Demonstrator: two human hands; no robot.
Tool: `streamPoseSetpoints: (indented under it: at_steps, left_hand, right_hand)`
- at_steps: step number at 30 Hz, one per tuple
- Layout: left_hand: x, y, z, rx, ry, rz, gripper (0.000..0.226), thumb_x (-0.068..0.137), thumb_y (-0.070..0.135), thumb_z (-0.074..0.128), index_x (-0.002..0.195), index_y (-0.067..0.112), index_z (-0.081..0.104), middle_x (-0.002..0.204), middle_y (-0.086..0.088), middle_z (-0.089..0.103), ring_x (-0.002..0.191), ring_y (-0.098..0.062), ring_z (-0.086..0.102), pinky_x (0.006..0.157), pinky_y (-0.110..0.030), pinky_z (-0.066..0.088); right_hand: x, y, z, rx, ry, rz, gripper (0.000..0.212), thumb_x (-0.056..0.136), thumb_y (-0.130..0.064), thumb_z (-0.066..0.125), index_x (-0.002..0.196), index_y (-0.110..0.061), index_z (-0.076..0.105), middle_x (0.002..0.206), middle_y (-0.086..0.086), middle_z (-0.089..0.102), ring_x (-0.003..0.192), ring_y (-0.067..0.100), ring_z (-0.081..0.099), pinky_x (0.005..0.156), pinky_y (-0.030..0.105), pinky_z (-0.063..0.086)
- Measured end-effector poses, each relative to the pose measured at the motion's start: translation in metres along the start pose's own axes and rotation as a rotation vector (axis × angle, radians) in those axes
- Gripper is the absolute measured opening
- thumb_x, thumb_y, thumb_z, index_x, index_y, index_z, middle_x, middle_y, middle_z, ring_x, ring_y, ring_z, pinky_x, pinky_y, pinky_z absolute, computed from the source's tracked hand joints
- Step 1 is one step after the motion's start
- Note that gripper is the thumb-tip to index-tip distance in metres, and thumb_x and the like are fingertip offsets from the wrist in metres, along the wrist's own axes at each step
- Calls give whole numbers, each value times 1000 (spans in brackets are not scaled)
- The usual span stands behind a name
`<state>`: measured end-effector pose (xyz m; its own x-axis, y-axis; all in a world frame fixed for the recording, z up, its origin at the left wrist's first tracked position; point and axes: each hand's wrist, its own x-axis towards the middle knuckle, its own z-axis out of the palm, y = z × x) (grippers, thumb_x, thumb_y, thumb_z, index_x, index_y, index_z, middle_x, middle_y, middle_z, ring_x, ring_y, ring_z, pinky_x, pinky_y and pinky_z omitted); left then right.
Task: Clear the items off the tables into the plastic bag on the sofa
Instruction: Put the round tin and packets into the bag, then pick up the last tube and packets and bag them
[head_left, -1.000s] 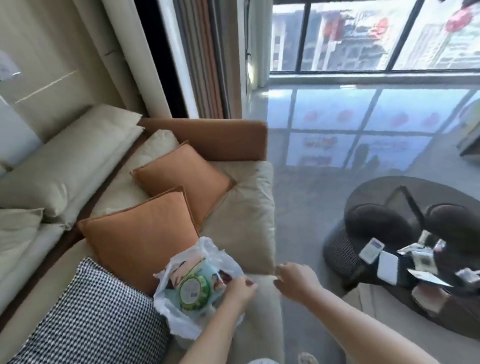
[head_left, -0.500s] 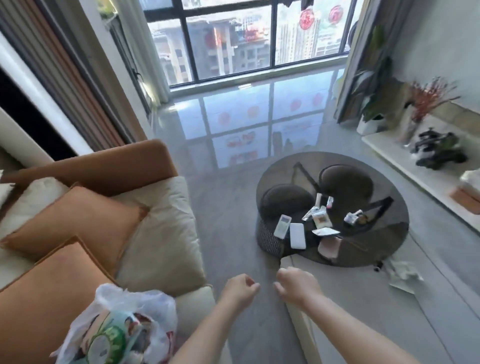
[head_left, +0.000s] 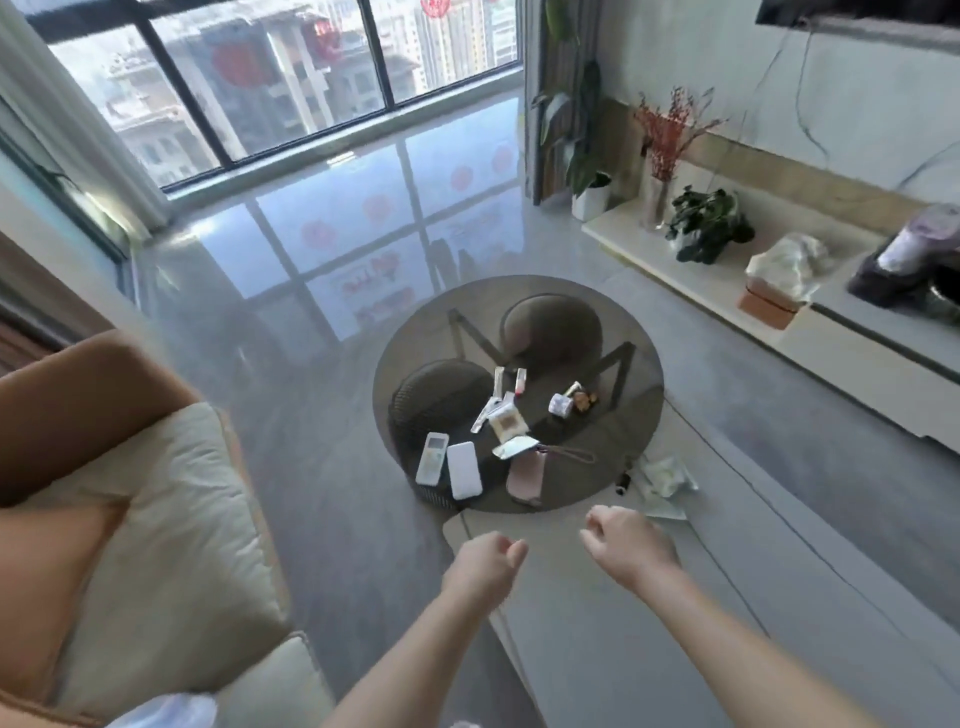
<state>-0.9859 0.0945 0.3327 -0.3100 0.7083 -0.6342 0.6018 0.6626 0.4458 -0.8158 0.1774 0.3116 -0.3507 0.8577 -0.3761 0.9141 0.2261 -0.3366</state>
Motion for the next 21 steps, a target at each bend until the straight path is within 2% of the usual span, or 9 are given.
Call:
streamPoseSetpoints:
  at_steps: [6,12,15,18,21]
  left_hand:
    - [53,51,26,136,-111,92,36,95,48,41,82,17,56,88,-5,65,94,-25,65,81,-32,50]
    - [127,86,71,245,-213,195,45,95,49,40,62,18,39,79,-1,54,95,-28,61,66,-30,37]
    - [169,99,101,243,-225,226,45,95,46,39,61,17,36,79,-1,52,97,-29,60,65,-28,34]
    - [212,108,137,245,-268,251,33,95,44,41,76,18,51,92,-5,64,100,-27,60,69,-28,39]
    - [255,110,173,235,-277,270,27,95,40,43,99,20,61,111,-5,67,106,-25,60,83,-30,46]
  right_hand:
    - [25,63,-6,109,14,211,31,90,-42,48,115,-26,58,119,-3,61,108,20,59,83,28,46]
    - [70,124,15,170,47,413,35,90,-42,50,121,-26,56,123,-3,60,111,19,58,84,27,46]
    - [98,150,37,176,57,465,37,90,-43,51,123,-26,56,123,0,61,110,20,58,84,27,46]
    - [126,171,65,185,66,491,38,90,-43,51,123,-26,55,121,1,60,111,21,57,84,28,46]
    - [153,191,96,185,65,515,37,90,-44,50,123,-27,53,122,1,58,112,24,56,84,31,46]
